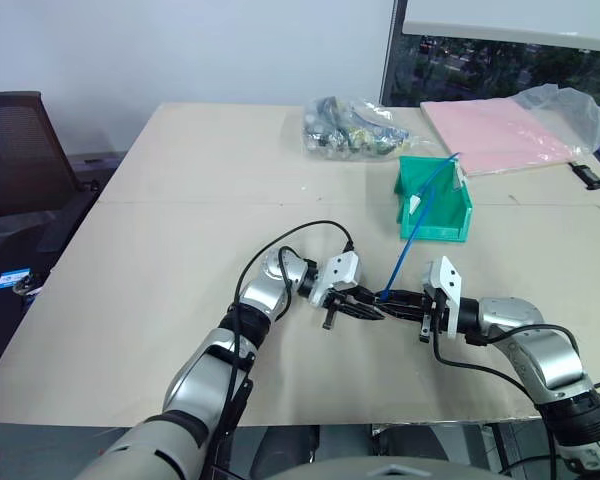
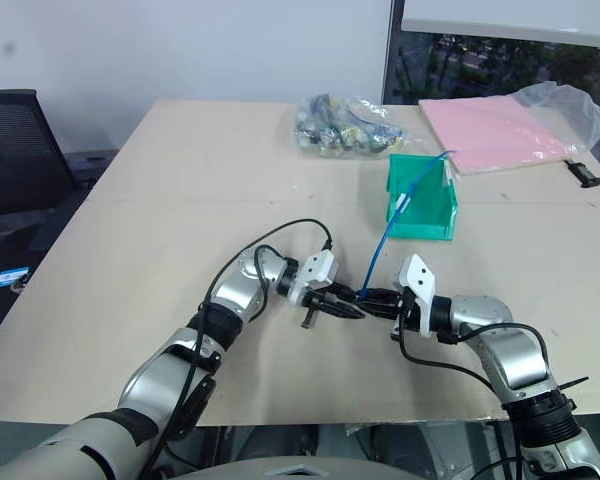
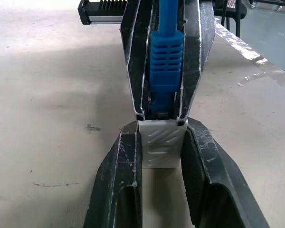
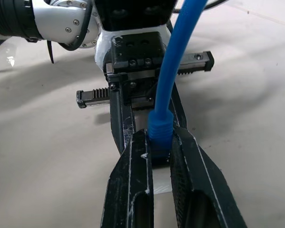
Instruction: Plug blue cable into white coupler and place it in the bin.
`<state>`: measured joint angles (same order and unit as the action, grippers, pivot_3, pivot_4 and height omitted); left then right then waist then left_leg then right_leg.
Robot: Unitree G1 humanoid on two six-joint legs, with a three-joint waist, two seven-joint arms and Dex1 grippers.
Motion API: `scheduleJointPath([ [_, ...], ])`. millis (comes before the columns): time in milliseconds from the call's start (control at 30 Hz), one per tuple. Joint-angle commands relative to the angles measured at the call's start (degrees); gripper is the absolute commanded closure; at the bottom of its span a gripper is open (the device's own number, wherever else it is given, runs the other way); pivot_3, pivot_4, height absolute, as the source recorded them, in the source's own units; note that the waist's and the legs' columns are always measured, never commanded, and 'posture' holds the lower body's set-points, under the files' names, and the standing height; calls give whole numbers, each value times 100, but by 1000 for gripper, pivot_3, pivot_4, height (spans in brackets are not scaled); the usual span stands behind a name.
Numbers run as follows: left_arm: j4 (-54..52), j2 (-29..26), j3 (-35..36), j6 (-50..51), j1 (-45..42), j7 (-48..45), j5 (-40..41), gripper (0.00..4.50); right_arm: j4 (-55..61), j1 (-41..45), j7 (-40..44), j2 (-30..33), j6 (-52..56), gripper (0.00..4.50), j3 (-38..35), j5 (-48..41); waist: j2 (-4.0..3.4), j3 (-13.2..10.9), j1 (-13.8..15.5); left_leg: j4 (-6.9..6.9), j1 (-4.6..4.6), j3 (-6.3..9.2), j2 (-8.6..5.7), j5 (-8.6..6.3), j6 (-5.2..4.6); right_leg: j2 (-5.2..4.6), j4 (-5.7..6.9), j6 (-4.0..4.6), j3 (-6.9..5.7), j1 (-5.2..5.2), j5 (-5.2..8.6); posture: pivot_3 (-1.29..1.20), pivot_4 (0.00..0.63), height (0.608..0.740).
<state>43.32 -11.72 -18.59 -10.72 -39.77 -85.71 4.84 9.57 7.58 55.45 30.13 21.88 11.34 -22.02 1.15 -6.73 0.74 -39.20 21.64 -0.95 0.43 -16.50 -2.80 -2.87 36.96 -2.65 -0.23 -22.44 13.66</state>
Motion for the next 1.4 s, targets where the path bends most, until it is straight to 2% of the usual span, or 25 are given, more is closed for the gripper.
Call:
scheduleJointPath([
  [33, -16, 64, -60, -8, 86, -101, 9, 3982, -666, -275, 1, -333, 348, 4500, 14, -267, 2, 16, 0, 0, 0, 0, 0, 0, 0, 0, -1, 0, 0, 0, 0, 0, 150, 740],
  [100, -34, 50, -45, 0, 114, -94, 5, 3982, -302, -100, 54, -713, 109, 4500, -497, -944, 3, 7, -4, 2, 6, 5, 3, -1, -2, -1, -6, 1, -5, -1, -1, 0, 150, 740],
  [167, -38, 47, -30, 6, 136, -46, -2, 3982, -64, 106, 35, -914, 194, 4500, -831, -1382, -34, -23, -36, 2, 16, 4, 6, -1, -2, -2, -3, 1, -3, -15, -2, 0, 150, 740],
  [267, -119, 69, 25, 32, 221, 96, 36, 3982, 246, 469, 61, -943, 495, 4500, -1114, -1811, -52, -62, -46, 0, 36, -10, 3, -1, -2, -11, -1, -2, 4, -40, -4, 0, 150, 740],
  [333, -212, 72, 62, 78, 294, 164, 61, 2925, 326, 671, 42, -865, 681, 4500, -1166, -1829, -59, -73, -50, -3, 44, -9, 3, -1, -2, -12, 0, -2, 2, -48, -4, 0, 150, 740],
  [400, -464, 51, 126, 369, 401, 164, 195, 2307, 376, 863, -9, -770, 917, 4500, -1214, -1911, -84, -87, -80, -2, 43, -15, 2, -1, -2, -12, 1, -3, 9, -51, -5, 0, 150, 740],
  [467, -685, 27, 257, 448, 485, 431, 232, 1367, 402, 995, 61, -646, 1120, 4500, -1265, -2081, -83, -88, -45, -1, 45, -7, 0, -1, -2, -14, 3, -4, 0, -51, -5, 0, 150, 740],
  [533, -1331, -64, 442, 782, 698, 805, 365, 394, 317, 1232, 67, -501, 1257, 4500, -1411, -2205, -82, -89, -6, 0, 50, 2, 0, -1, -2, -15, -2, -4, -11, -49, -4, 0, 150, 740],
  [567, -1686, -124, 502, 937, 821, 955, 409, 70, 260, 1356, 36, -446, 1338, 4500, -1487, -2271, -84, -90, -10, 0, 56, 3, 0, -2, -3, -15, -3, -4, -11, -52, -4, 0, 150, 740],
  [667, -2999, -280, 756, 1733, 1189, 1552, 646, 70, -79, 1921, -373, -316, 1688, 4500, -1709, -2325, -88, -96, -48, -5, 112, -7, 0, -1, -3, -21, 10, -5, 3, -111, -6, 0, 150, 740],
  [833, -5045, -444, 1235, 3546, 1219, 2939, 852, 70, -1411, 3187, -734, 99, 2218, 4500, -1790, -1926, -90, -120, -64, -9, 115, -4, 0, 0, -2, -29, 28, -5, 10, -117, -6, 0, 150, 740],
  [1000, -6339, -333, 1537, 5212, 833, 4177, 1103, 70, -3594, 4577, -499, 467, 2271, 4500, -1322, -1038, -90, -134, -38, -8, 111, -13, -8, 0, -1, -25, 28, -5, 7, -115, -6, 0, 150, 740],
  [1167, -6902, -326, 1448, 6082, 717, 4757, 1259, 70, -5592, 5624, -209, 293, 1548, 4500, -1151, -300, -91, -139, -76, 1, 116, -22, -6, 4, 6, -20, 6, -6, 10, -116, -6, 0, 150, 740],
  [1267, -6994, -388, 1366, 6214, 787, 4885, 1322, 0, -6463, 5956, -188, 206, 652, 3304, -1108, 186, -93, -144, -96, 10, 121, -20, -5, 15, 24, -20, -7, -6, 10, -117, -5, 0, 150, 740],
  [1400, -7001, -487, 1281, 6146, 929, 4984, 1363, 0, -7242, 6333, -943, 240, -478, 1338, -1297, 672, -95, -160, -120, 13, 124, -24, -6, 16, 27, -26, -13, -6, 16, -117, -6, 0, 150, 740],
])
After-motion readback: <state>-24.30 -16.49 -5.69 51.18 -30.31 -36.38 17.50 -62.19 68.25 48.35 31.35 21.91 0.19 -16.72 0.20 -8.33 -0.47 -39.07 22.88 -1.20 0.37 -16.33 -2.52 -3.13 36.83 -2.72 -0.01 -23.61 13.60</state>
